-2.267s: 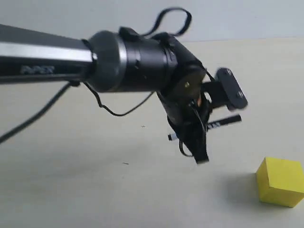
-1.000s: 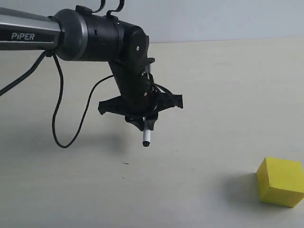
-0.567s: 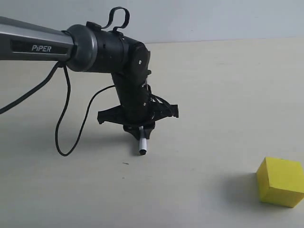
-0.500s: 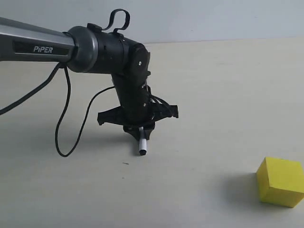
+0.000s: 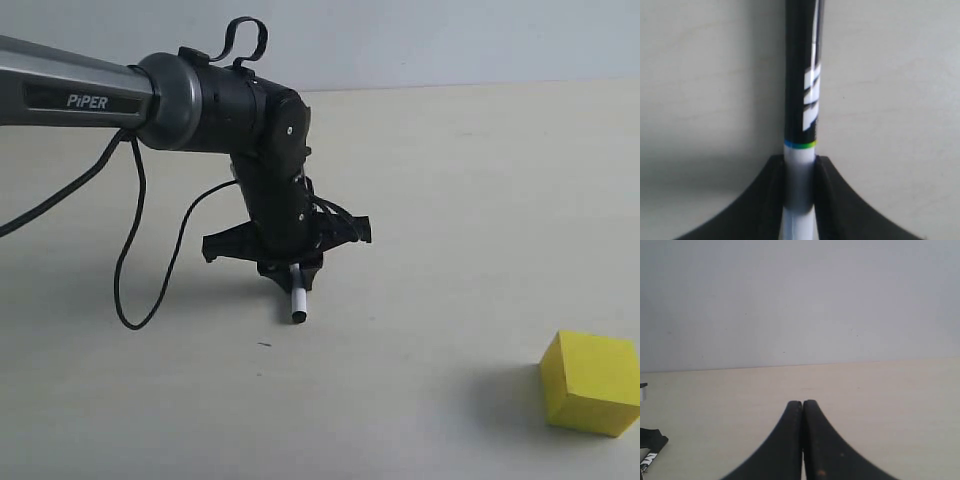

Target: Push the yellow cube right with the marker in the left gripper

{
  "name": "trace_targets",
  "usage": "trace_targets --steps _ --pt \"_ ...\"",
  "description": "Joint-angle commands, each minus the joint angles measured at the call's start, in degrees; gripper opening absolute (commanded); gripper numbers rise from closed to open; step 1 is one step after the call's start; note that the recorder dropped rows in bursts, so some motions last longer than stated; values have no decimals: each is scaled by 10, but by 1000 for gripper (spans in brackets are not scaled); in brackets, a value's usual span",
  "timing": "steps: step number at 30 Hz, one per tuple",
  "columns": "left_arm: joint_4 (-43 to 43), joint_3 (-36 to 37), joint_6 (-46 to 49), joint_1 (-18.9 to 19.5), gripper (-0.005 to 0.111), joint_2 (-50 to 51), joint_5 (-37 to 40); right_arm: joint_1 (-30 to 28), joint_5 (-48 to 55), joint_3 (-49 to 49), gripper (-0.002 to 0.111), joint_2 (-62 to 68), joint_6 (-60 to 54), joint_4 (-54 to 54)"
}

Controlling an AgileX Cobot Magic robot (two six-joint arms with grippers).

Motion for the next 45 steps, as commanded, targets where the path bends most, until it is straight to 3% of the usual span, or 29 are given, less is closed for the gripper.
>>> trace_targets --steps 1,5,7,18,22,25,28,30,35,42,45 --pt "7 -1 -2 2 24 3 -10 0 -3 3 0 -3 0 -1" --pt "7 -1 7 2 45 3 -12 0 -3 3 0 -3 0 -1" --pt "4 -1 10 2 50 3 -15 0 -3 3 0 -3 0 -1" --pt "4 -3 15 3 48 -8 -15 0 -3 3 0 -3 0 -1" --pt "4 -29 18 3 48 -42 17 0 -3 3 0 -3 0 -1" --pt "3 -49 60 2 35 -73 39 0 -3 3 0 -3 0 -1" --pt "10 -46 114 0 3 -110 43 0 -3 3 0 -3 0 -1" --pt "11 -37 155 -3 1 -136 43 0 -3 3 0 -3 0 -1" --pt "41 48 194 -20 1 -217 -33 0 -3 3 0 -3 0 -1" --pt "49 304 213 -23 1 -428 -254 0 -3 3 0 -3 0 -1" --pt "48 388 213 -23 1 -522 -281 0 -3 3 0 -3 0 -1"
